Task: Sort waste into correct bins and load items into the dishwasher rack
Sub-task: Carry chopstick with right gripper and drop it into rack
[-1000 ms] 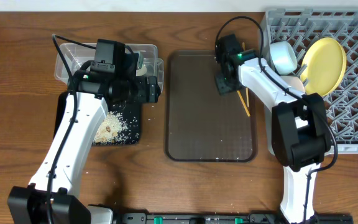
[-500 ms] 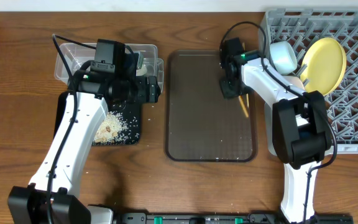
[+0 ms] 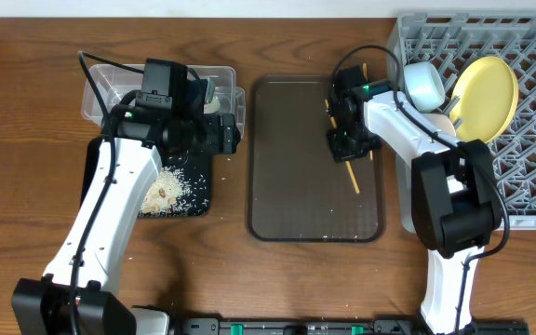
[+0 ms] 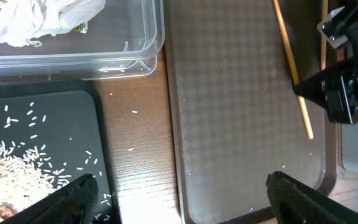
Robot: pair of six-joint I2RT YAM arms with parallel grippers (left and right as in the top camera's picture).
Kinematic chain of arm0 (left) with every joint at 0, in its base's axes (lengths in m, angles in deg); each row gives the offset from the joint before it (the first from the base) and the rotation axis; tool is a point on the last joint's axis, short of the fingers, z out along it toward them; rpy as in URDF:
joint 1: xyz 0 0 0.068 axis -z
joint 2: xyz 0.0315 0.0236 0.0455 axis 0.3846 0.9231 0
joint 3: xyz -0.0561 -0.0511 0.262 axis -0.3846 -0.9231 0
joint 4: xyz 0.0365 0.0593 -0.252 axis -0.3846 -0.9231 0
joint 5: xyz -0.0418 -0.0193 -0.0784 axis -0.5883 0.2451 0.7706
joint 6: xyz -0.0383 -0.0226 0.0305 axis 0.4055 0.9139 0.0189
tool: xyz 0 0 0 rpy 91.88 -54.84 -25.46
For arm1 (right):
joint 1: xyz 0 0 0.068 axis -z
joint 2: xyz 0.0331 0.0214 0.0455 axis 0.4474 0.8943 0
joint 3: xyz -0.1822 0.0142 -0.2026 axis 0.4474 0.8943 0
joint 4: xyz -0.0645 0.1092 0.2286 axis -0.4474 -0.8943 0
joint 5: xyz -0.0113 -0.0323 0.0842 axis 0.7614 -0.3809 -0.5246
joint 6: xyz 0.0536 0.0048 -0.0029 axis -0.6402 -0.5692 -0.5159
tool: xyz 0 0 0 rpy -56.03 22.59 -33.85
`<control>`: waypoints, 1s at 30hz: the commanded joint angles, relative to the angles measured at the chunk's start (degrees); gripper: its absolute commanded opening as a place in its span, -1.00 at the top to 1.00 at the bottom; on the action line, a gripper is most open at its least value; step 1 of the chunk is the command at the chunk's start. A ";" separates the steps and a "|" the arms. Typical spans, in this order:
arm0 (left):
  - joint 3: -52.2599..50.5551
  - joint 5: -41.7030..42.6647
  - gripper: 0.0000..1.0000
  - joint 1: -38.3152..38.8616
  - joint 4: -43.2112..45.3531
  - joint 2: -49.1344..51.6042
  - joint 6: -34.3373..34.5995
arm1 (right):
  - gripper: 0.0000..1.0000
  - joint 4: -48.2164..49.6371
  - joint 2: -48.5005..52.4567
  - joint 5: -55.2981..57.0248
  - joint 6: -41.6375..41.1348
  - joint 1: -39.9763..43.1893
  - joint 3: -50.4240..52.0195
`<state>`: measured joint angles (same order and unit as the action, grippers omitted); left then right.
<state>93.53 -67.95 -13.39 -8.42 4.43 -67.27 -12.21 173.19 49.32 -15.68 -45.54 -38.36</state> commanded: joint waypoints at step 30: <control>0.63 -0.52 -0.79 0.22 0.00 0.33 -0.13 | 0.97 -10.27 -25.90 21.07 13.88 28.35 2.75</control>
<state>93.53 -67.95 -13.39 -8.42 4.43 -67.27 -23.66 144.79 67.79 -8.64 -17.54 -35.95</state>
